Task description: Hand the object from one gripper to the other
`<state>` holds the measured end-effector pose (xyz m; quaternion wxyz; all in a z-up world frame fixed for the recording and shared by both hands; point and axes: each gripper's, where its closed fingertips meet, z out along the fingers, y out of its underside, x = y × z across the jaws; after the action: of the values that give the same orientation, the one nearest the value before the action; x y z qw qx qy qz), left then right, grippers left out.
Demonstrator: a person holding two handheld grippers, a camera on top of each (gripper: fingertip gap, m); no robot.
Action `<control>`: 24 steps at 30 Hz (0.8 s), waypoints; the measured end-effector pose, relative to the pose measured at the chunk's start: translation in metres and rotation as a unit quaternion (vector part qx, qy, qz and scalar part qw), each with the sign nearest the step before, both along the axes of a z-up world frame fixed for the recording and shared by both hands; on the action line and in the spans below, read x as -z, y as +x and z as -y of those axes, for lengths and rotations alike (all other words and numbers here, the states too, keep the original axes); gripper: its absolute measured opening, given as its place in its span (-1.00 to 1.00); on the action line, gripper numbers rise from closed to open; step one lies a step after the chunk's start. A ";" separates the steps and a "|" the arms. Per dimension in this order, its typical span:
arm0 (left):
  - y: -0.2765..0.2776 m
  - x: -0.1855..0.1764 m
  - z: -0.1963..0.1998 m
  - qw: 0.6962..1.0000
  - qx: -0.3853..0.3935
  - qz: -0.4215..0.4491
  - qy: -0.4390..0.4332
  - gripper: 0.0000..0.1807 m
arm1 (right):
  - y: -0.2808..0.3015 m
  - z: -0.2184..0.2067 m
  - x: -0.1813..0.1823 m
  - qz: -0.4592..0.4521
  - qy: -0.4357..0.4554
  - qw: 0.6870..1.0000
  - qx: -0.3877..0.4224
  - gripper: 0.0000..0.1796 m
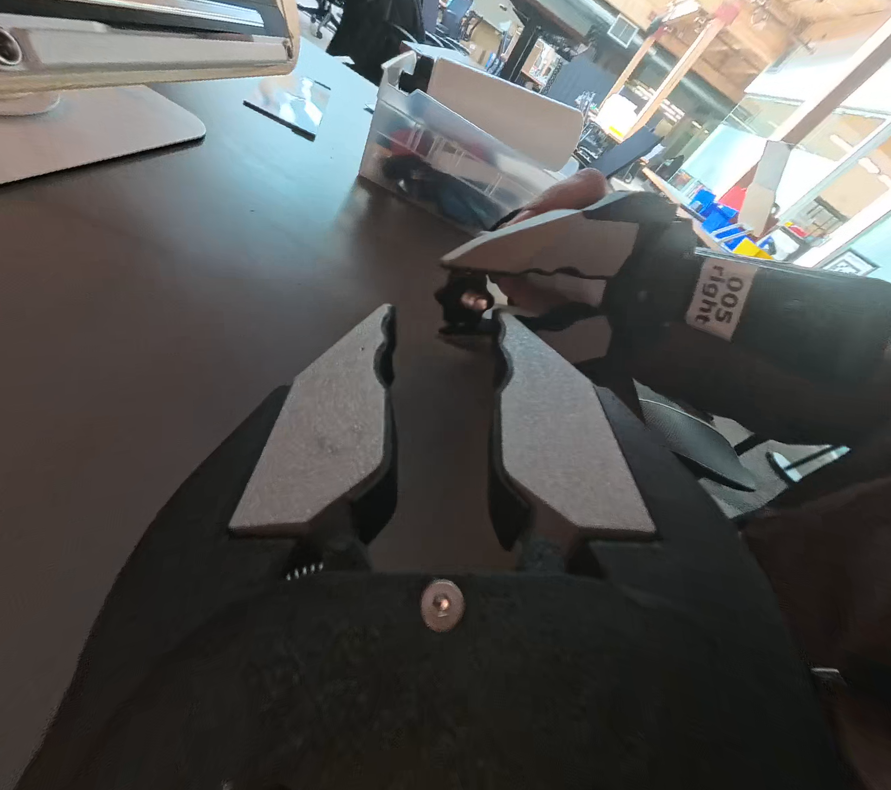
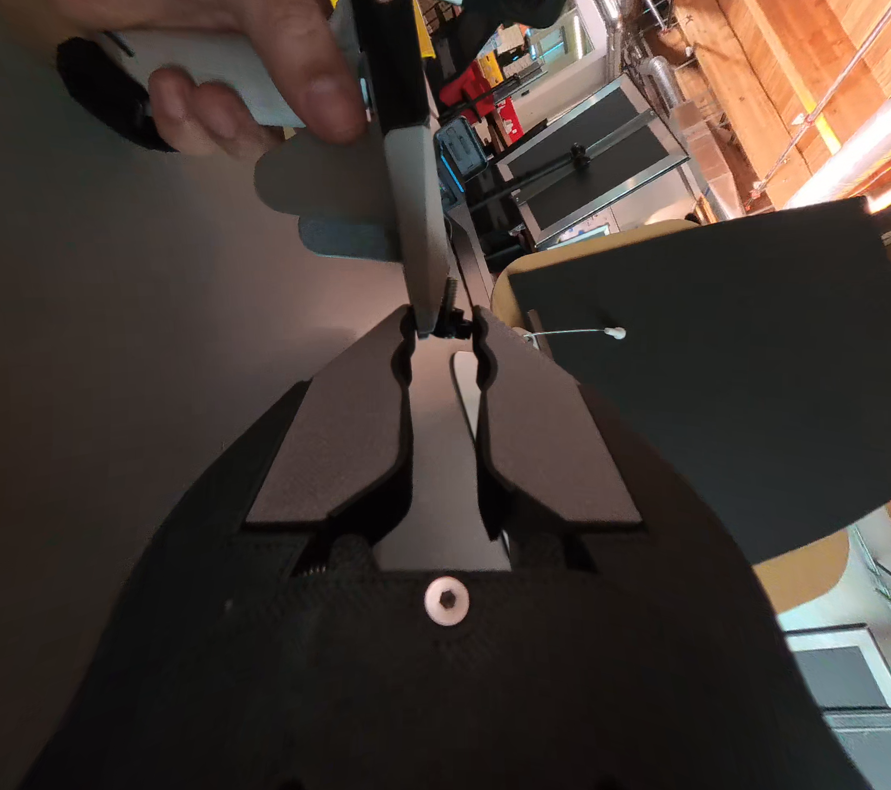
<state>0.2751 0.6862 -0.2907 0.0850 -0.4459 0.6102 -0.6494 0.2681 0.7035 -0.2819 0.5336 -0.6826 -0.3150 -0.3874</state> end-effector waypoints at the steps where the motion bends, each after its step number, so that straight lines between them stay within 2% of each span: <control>1: 0.000 -0.001 0.000 1.000 0.001 0.001 -0.006 -0.61 | -0.001 0.002 -0.001 0.001 0.002 1.000 -0.002 -0.78; 8: -0.003 -0.004 0.015 1.000 0.026 0.015 0.003 -0.68 | -0.006 0.000 0.001 0.017 -0.003 1.000 -0.011 -0.78; 9: -0.003 -0.003 0.015 0.999 0.025 0.017 0.011 -0.75 | -0.008 -0.001 0.002 0.014 -0.003 1.000 -0.014 -0.78; 14: 0.005 0.008 0.001 0.994 -0.022 0.029 0.099 -0.76 | -0.001 -0.011 0.011 -0.031 -0.022 0.999 -0.023 -0.75; 17: 0.012 0.013 -0.020 0.977 -0.075 0.050 0.193 -0.76 | 0.006 -0.012 0.021 -0.171 -0.063 0.982 -0.049 -0.73; 18: 0.014 0.014 -0.028 0.968 -0.095 0.059 0.225 -0.76 | 0.008 -0.010 0.023 -0.229 -0.074 0.968 -0.064 -0.71; 21: 0.018 0.013 -0.041 0.949 -0.125 0.077 0.280 -0.76 | 0.011 -0.006 0.027 -0.379 -0.102 0.914 -0.107 -0.86; 23: 0.021 0.013 -0.051 0.924 -0.152 0.092 0.339 -0.76 | 0.017 -0.007 0.019 -0.438 -0.087 0.887 -0.116 -0.80; 24: 0.023 0.011 -0.055 0.901 -0.166 0.110 0.385 -0.76 | 0.019 -0.006 0.012 -0.466 -0.076 0.873 -0.121 -0.75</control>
<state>0.2980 0.7416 -0.3019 0.4232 -0.3989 0.7164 -0.3853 0.2876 0.7100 -0.2939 0.6076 -0.7789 -0.1389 0.0686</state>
